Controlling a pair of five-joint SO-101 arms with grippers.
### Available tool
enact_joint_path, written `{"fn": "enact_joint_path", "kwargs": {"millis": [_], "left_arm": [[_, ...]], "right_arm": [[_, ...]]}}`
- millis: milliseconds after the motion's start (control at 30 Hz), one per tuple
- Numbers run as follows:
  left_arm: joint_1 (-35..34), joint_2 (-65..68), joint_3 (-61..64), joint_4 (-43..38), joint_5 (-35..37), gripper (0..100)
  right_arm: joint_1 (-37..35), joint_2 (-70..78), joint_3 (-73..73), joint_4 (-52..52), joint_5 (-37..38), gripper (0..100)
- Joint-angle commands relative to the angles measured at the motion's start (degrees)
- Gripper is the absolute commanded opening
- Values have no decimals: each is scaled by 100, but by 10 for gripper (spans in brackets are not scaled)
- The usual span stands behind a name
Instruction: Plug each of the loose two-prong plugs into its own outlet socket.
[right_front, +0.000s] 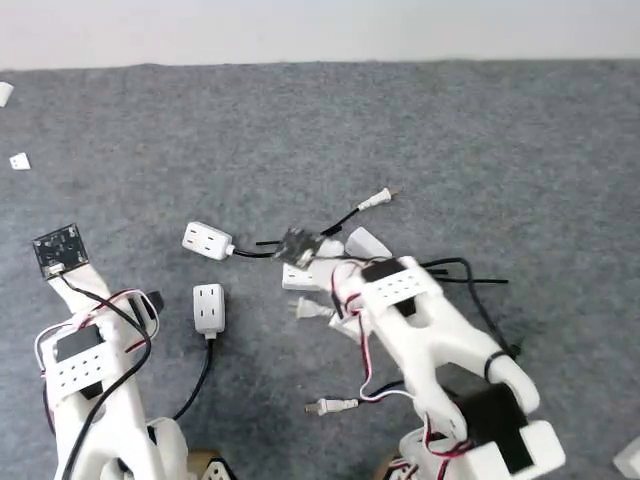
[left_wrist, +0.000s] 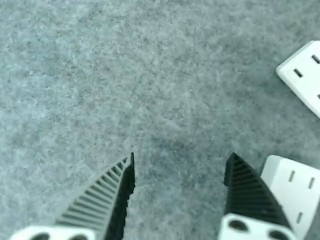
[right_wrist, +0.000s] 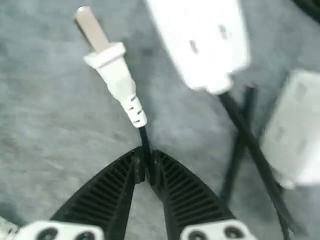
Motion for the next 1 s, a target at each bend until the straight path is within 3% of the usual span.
{"fn": "enact_joint_path", "kwargs": {"millis": [0,200,267,400,567,633,833,967], "left_arm": [[-26,0,-57,-132,-26,275],[-18,0,-57,-132,-26,275],[-18,0,-57,-132,-26,275],[-18,0,-57,-132,-26,275],[-18,0,-57,-132,-26,275],[-18,0,-57,-132,-26,275],[-18,0,-57,-132,-26,275],[-9,0,-57,-176,-26,275]], "right_arm": [[418,-646,-290,84,-220,9],[875,-971,-316,549,-26,30],[875,-971,-308,725,-88,108],[716,-1051,-325,576,-897,251],[435,-1262,-633,444,-2804,81],[233,-1314,-651,602,-3156,6],[-435,-1156,-132,629,-3297,30],[154,-998,220,-435,-4237,9]]}}
